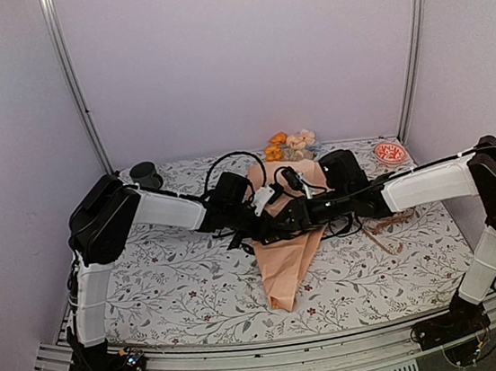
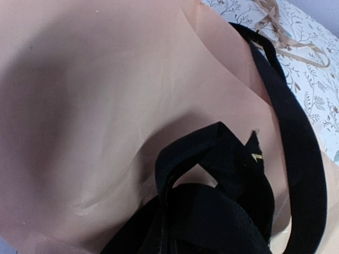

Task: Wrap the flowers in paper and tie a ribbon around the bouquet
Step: Cross the ribbon over the folded bouquet.

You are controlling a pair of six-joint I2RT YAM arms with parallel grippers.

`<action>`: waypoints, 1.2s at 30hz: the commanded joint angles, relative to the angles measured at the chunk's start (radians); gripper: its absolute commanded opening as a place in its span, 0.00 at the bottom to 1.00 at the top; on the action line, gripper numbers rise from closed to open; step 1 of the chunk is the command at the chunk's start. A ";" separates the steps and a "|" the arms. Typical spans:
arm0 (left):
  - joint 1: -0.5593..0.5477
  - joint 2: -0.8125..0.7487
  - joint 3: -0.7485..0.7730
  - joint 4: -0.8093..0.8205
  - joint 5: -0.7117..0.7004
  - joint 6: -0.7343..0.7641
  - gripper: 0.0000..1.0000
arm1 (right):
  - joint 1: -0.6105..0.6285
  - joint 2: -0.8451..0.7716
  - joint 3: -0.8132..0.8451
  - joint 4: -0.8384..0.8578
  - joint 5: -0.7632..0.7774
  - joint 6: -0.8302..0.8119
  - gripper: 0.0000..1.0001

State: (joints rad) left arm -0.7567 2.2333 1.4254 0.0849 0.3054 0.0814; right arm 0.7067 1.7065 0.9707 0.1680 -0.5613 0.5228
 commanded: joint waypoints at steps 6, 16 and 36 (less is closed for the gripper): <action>0.019 0.021 -0.011 -0.001 0.052 -0.040 0.00 | -0.013 0.176 -0.015 0.169 -0.037 0.495 0.31; 0.018 0.023 0.009 -0.020 0.047 -0.063 0.00 | 0.027 0.196 -0.073 0.136 0.038 0.939 0.37; 0.006 0.009 -0.028 -0.025 0.067 -0.028 0.00 | -0.012 0.312 0.069 0.106 0.212 1.152 0.39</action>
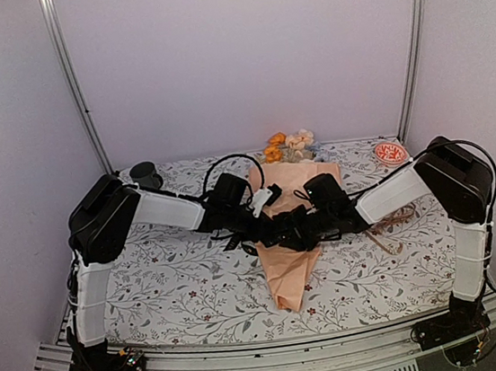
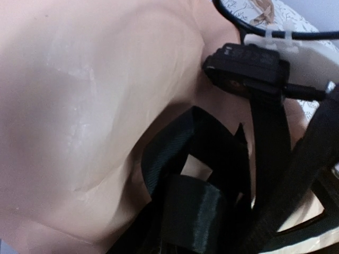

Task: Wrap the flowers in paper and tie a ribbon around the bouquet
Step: Cross the ribbon over the folded bouquet.

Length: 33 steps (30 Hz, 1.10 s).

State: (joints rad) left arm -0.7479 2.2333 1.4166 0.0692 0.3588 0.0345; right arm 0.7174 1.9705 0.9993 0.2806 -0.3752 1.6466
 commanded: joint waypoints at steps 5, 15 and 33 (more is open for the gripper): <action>-0.004 -0.001 -0.022 -0.009 0.007 0.025 0.00 | -0.033 0.048 0.014 0.011 0.023 0.060 0.27; 0.004 -0.002 -0.016 -0.011 -0.013 0.024 0.00 | -0.053 0.029 0.011 0.059 -0.037 -0.011 0.01; 0.025 0.022 0.011 -0.019 0.005 -0.004 0.00 | -0.052 -0.079 -0.074 0.021 -0.184 -0.228 0.01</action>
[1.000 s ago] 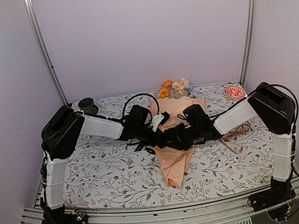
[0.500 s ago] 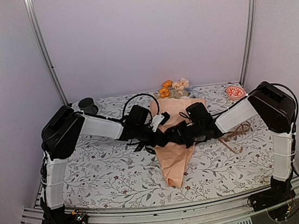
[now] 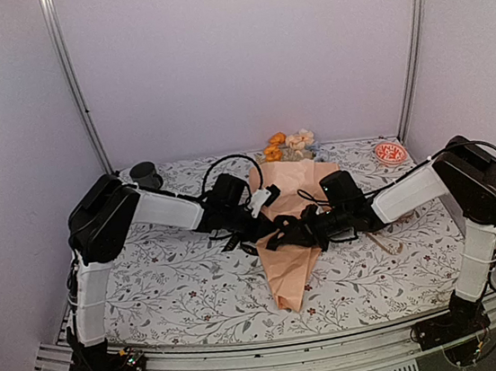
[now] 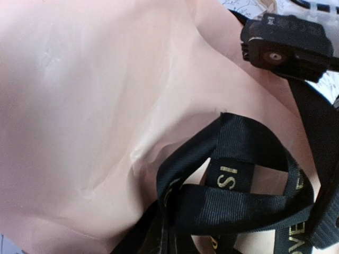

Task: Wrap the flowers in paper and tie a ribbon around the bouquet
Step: Cross the ribbon over the folded bouquet.

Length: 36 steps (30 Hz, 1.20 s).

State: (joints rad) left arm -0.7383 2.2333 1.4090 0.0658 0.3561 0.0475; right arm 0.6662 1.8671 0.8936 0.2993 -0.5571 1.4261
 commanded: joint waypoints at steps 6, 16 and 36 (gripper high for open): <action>0.015 0.025 0.022 -0.029 -0.007 -0.009 0.00 | -0.003 -0.038 0.033 -0.053 0.016 -0.024 0.01; 0.014 0.021 0.014 -0.034 -0.022 0.013 0.00 | -0.063 -0.247 -0.118 -0.269 -0.171 -0.170 0.01; -0.004 -0.086 -0.049 0.030 0.035 0.085 0.39 | -0.143 0.050 0.258 -0.871 -0.111 -0.865 0.01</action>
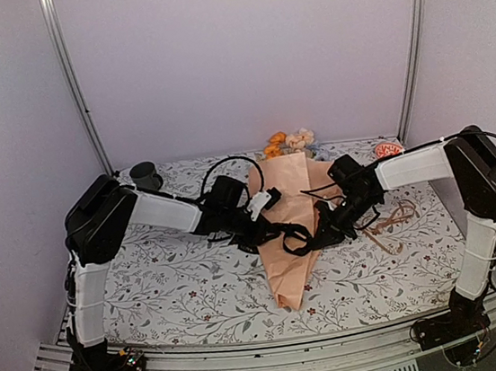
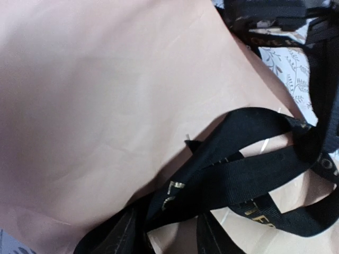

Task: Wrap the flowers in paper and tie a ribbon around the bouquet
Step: Cross the ribbon over the folded bouquet.

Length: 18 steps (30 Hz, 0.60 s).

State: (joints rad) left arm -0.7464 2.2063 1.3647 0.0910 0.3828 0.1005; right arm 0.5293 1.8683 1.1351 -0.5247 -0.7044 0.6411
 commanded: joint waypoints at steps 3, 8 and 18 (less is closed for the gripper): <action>0.004 -0.092 -0.012 -0.012 0.036 0.054 0.45 | -0.009 0.064 0.030 -0.044 0.051 -0.086 0.01; 0.006 -0.150 -0.041 -0.075 0.110 0.126 0.61 | -0.022 0.081 0.041 -0.034 0.056 -0.095 0.01; 0.109 -0.280 -0.144 -0.063 0.158 0.102 0.60 | -0.031 0.077 0.043 -0.028 0.054 -0.104 0.01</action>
State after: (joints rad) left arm -0.7288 1.9903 1.2594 0.0162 0.5526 0.2359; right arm 0.5034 1.9362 1.1576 -0.5552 -0.6598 0.5560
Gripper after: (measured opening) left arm 0.636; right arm 0.007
